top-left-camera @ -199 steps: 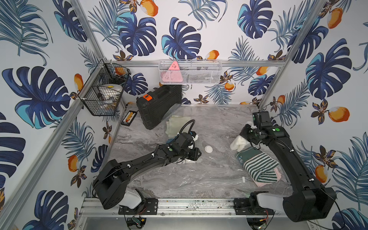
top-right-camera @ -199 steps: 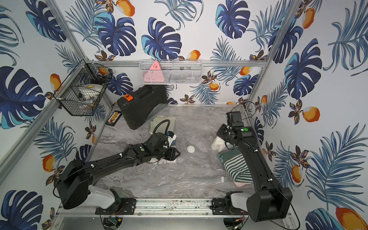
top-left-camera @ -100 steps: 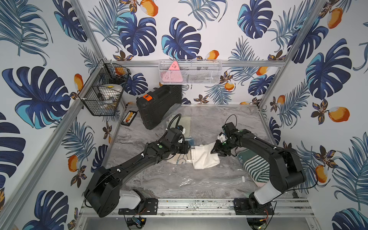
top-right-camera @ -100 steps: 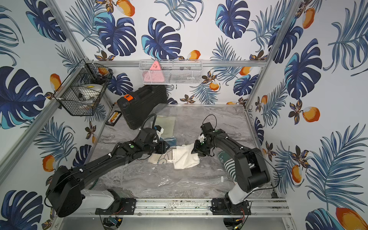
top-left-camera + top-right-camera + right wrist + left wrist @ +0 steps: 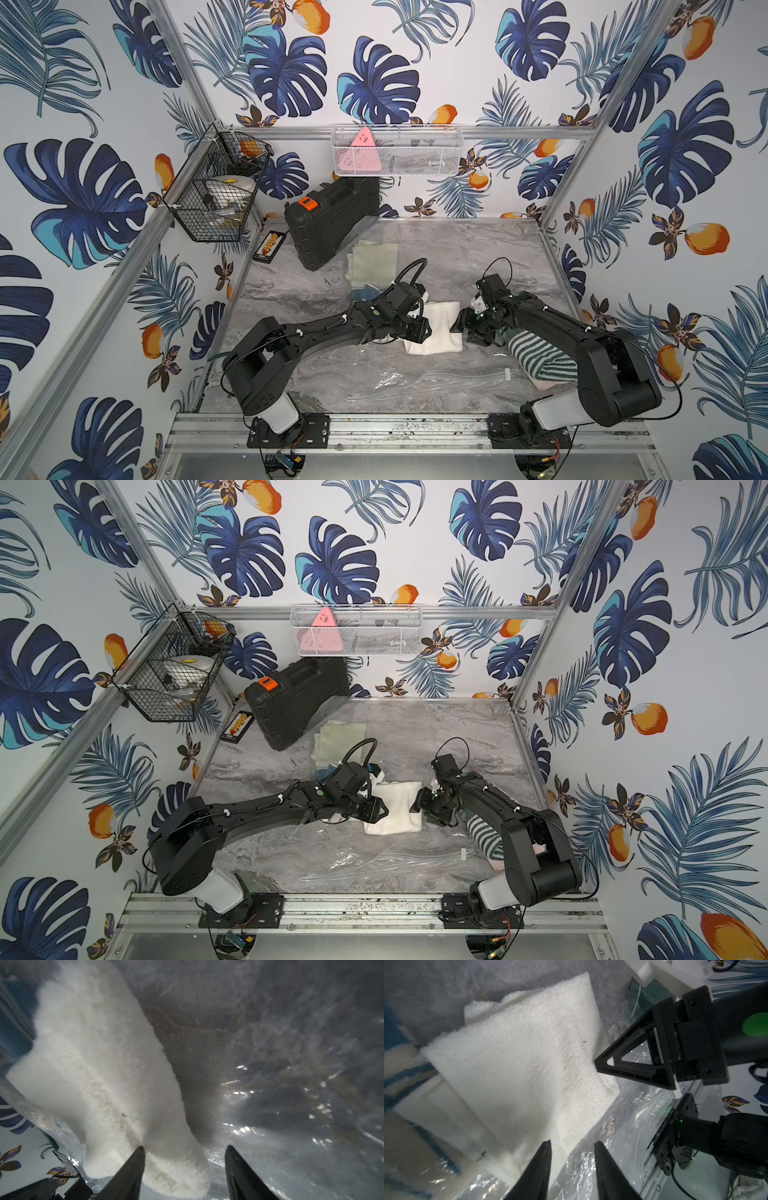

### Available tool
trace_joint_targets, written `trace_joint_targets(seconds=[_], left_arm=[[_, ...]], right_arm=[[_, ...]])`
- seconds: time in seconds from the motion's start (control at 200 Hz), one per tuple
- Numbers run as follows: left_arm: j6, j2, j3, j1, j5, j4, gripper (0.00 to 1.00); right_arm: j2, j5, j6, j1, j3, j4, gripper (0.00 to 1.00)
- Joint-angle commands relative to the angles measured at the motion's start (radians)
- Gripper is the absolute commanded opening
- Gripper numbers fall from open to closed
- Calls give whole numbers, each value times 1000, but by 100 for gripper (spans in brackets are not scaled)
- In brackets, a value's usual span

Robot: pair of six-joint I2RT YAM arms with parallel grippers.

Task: Place the folded towel into the vacuum bag
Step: Pick up the towel from the center of the board.

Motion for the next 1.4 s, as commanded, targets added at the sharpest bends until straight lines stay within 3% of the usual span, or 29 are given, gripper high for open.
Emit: trace_joint_targets(seconds=[0.0,0.13,0.225,0.3,0.405,0.59,0.886,1.121,1.226,1.396], left_arm=[[-10,40,22,0,-32,86,36],[3,120,40,0,-43,103,34],[-22,170,31,-2,-33,142,34],[-37,189,29,-7,-33,141,34],[-28,168,35,-20,-60,92,35],[-61,154,67,-20,-4,128,36],[-122,326,68,-18,5,307,30],[-176,334,9,-10,49,419,29],[-178,292,-19,2,55,396,28],[-166,147,-63,24,71,313,28]], right_arm=[[0,-46,109,10,-56,194,62],[9,-37,130,14,-106,279,54],[19,-21,111,13,-108,275,33],[11,66,77,13,-77,165,18],[13,231,17,14,-5,-37,11],[-31,385,-27,58,62,-169,10],[3,612,8,253,220,-291,12],[28,559,81,422,256,-205,13],[66,494,105,425,196,-126,12],[90,512,86,419,125,-86,12]])
